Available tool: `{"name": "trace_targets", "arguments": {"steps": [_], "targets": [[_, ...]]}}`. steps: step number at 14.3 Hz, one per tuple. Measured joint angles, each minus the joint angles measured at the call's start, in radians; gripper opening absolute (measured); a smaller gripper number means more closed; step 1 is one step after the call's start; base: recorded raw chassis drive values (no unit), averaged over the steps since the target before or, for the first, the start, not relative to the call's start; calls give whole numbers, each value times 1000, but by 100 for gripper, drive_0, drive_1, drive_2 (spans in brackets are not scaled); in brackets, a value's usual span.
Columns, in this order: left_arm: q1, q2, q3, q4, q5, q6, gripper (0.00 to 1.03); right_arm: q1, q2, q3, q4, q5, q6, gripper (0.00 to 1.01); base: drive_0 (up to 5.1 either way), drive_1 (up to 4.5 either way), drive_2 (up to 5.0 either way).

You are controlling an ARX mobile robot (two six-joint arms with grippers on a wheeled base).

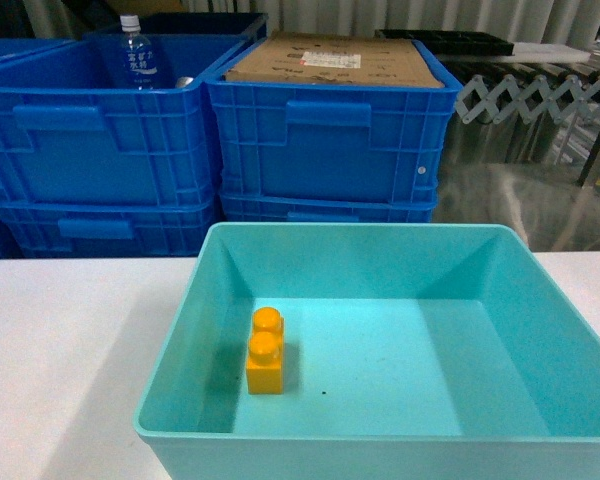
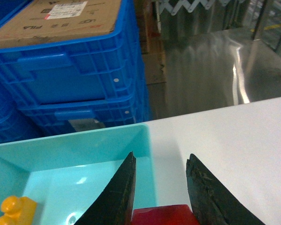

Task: Pick red block from blue box to shelf

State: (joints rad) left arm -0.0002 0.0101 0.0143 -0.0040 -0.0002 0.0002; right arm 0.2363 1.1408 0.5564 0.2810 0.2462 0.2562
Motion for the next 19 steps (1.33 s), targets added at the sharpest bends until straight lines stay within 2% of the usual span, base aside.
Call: {"name": "trace_targets", "arguments": {"steps": [1, 2, 4, 5, 6, 7, 9, 12, 13, 16, 18, 19], "targets": [[0, 0, 0, 0, 0, 0, 98, -57, -163, -60, -46, 42, -27, 27, 0, 0, 0], [0, 0, 0, 0, 0, 0, 98, -65, -260, -122, 26, 171, -58, 27, 0, 0, 0], [0, 0, 0, 0, 0, 0, 98, -10, -279, -236, 14, 310, -51, 27, 0, 0, 0], [0, 0, 0, 0, 0, 0, 98, 7, -284, -260, -13, 307, -31, 27, 0, 0, 0], [0, 0, 0, 0, 0, 0, 98, 6, -286, -261, 14, 299, -13, 27, 0, 0, 0], [0, 0, 0, 0, 0, 0, 98, 5, -289, -257, 45, 269, 8, 27, 0, 0, 0], [0, 0, 0, 0, 0, 0, 98, -11, -257, -247, 102, 170, 58, 27, 0, 0, 0], [0, 0, 0, 0, 0, 0, 98, -71, -175, -243, 173, 0, 167, 27, 0, 0, 0], [0, 0, 0, 0, 0, 0, 98, -79, -173, -235, 179, -19, 188, 27, 0, 0, 0], [0, 0, 0, 0, 0, 0, 98, -111, -169, -233, 199, -176, 252, 27, 0, 0, 0], [0, 0, 0, 0, 0, 0, 98, -134, -174, -235, 199, -161, 256, 27, 0, 0, 0], [0, 0, 0, 0, 0, 0, 98, -149, -171, -237, 230, -143, 241, 27, 0, 0, 0]]}}
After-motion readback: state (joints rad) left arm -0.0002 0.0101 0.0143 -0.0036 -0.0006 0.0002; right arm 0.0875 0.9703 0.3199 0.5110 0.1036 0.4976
